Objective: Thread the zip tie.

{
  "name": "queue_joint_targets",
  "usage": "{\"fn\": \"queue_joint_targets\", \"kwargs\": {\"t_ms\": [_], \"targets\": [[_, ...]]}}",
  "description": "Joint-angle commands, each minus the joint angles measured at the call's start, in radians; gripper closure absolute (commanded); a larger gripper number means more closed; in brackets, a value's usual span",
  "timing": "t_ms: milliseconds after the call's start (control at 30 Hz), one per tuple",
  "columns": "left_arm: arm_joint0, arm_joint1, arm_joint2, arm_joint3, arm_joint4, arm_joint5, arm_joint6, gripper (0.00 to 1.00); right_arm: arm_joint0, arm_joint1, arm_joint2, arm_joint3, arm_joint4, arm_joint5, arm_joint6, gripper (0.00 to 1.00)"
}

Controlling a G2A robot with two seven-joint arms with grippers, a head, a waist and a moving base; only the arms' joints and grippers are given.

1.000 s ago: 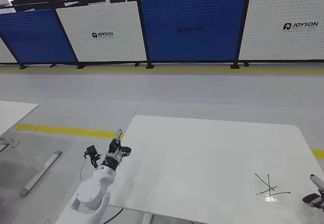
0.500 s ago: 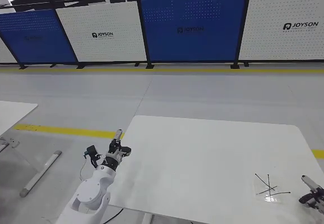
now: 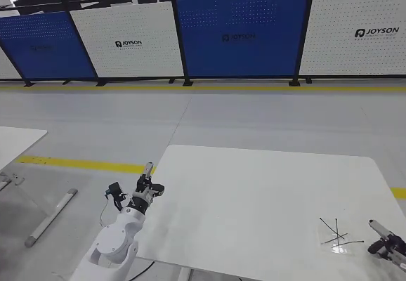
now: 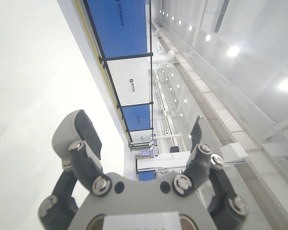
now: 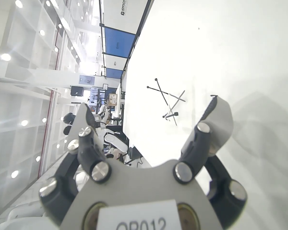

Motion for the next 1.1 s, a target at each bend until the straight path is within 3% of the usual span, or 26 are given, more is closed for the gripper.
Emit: {"fn": "queue_joint_targets", "kwargs": {"t_ms": [0, 167, 300, 333, 367, 400, 433, 533, 567, 633, 1067], "targets": [[0.000, 0.000, 0.000, 0.000, 0.000, 0.000, 0.000, 0.00, -0.003, -0.002, -0.018, -0.005, -0.024, 0.005, -0.038, 0.00], [0.000, 0.000, 0.000, 0.000, 0.000, 0.000, 0.000, 0.00, -0.012, 0.001, -0.017, -0.002, -0.037, 0.008, -0.046, 0.00], [0.000, 0.000, 0.000, 0.000, 0.000, 0.000, 0.000, 0.00, -0.005, 0.007, -0.006, 0.025, -0.014, 0.005, 0.002, 0.00], [0.000, 0.000, 0.000, 0.000, 0.000, 0.000, 0.000, 0.00, -0.002, 0.009, -0.003, 0.032, -0.014, 0.003, 0.008, 0.17], [0.000, 0.000, 0.000, 0.000, 0.000, 0.000, 0.000, 0.00, 0.001, 0.010, -0.004, 0.038, -0.017, 0.002, 0.014, 0.24], [0.000, 0.000, 0.000, 0.000, 0.000, 0.000, 0.000, 0.00, 0.003, 0.011, -0.004, 0.041, -0.018, 0.002, 0.019, 0.44], [0.000, 0.000, 0.000, 0.000, 0.000, 0.000, 0.000, 0.00, 0.005, 0.012, -0.004, 0.044, -0.019, 0.001, 0.022, 0.51], [0.000, 0.000, 0.000, 0.000, 0.000, 0.000, 0.000, 0.00, 0.009, 0.016, -0.005, 0.050, -0.025, 0.001, 0.029, 0.50], [0.000, 0.000, 0.000, 0.000, 0.000, 0.000, 0.000, 0.00, 0.010, 0.017, -0.005, 0.052, -0.027, 0.002, 0.030, 0.37], [0.000, 0.000, 0.000, 0.000, 0.000, 0.000, 0.000, 0.00, 0.017, 0.019, -0.007, 0.061, -0.028, 0.009, 0.034, 0.50], [0.000, 0.000, 0.000, 0.000, 0.000, 0.000, 0.000, 0.00, 0.034, 0.028, -0.045, 0.069, -0.074, 0.030, 0.032, 0.60]]}}
